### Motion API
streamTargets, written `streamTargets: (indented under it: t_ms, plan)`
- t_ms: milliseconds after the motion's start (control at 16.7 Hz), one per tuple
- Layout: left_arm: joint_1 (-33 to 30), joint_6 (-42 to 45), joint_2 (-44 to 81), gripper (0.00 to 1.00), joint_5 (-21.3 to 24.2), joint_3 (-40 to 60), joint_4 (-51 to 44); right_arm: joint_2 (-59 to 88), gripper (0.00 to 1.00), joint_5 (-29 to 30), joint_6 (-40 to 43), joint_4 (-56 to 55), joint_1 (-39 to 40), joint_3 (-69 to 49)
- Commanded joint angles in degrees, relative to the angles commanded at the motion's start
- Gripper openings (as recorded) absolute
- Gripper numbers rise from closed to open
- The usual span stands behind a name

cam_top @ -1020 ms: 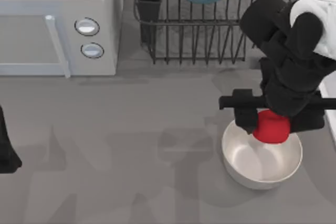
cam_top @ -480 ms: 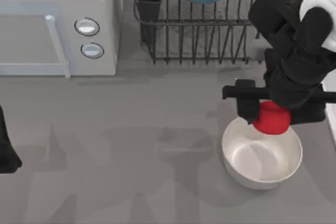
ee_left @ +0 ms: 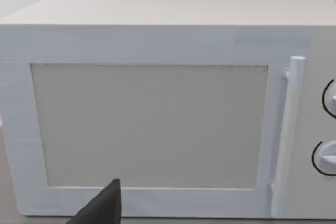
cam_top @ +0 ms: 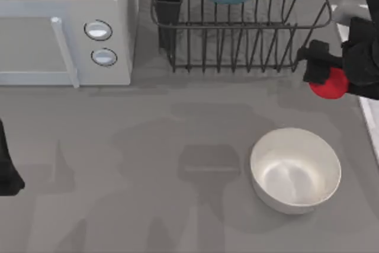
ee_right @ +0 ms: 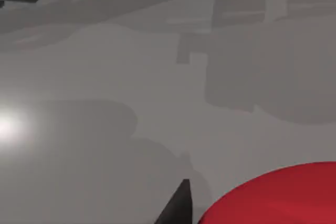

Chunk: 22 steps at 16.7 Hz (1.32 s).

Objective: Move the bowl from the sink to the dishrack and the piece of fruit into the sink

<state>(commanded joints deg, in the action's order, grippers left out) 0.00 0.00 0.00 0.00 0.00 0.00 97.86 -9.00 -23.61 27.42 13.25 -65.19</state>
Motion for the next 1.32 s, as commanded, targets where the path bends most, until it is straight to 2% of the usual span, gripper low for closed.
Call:
streamTargets:
  t_ms: [540,780,1020,1320]
  plan:
    - [0.0,0.0,0.0,1.0,0.0,0.0,0.0,-4.9,0.0,-12.8,13.4,-51.4,-27.3,19.7]
    - [0.0,0.0,0.0,1.0,0.0,0.0,0.0,-9.1,0.0,-17.1,18.9,-69.7,-37.3,26.9]
    - [0.0,0.0,0.0,1.0,0.0,0.0,0.0,-12.1,0.0,-19.5,22.3,-78.5,-42.9,30.7]
    - [0.0,0.0,0.0,1.0,0.0,0.0,0.0,-12.3,0.0,-19.7,22.6,-79.3,-43.4,31.1]
